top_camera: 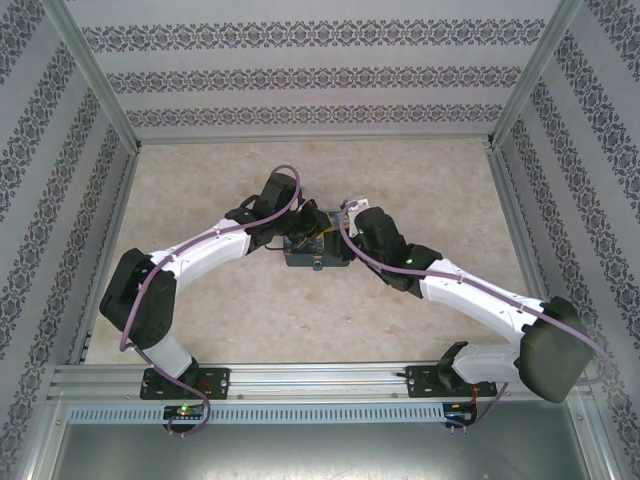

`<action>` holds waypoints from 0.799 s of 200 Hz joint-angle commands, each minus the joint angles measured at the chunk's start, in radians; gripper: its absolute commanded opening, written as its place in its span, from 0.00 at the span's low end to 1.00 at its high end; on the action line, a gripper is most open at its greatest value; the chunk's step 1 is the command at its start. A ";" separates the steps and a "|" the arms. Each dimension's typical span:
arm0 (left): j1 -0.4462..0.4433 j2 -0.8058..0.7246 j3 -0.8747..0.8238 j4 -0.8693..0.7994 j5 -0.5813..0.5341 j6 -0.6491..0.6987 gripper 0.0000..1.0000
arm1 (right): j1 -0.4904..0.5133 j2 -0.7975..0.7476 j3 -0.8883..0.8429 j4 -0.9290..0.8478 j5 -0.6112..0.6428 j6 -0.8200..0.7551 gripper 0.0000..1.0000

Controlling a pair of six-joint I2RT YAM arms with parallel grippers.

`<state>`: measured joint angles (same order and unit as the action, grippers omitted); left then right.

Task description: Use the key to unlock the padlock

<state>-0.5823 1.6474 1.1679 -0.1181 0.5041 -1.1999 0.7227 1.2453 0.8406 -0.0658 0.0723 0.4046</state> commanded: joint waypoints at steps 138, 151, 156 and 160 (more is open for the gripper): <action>0.066 -0.148 -0.150 0.441 -0.112 0.278 0.00 | -0.344 -0.088 -0.089 0.254 -0.483 0.626 0.97; 0.067 -0.153 -0.182 0.519 -0.132 0.243 0.00 | -0.343 -0.062 -0.127 0.397 -0.520 0.741 0.93; 0.065 -0.155 -0.196 0.557 -0.142 0.227 0.00 | -0.343 -0.050 -0.136 0.438 -0.528 0.781 0.91; 0.066 -0.152 -0.207 0.584 -0.149 0.214 0.00 | -0.342 -0.041 -0.142 0.468 -0.536 0.811 0.89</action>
<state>-0.5278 1.5181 1.0145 0.2489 0.4042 -0.9466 0.3820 1.1606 0.7517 0.1120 -0.3187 0.9604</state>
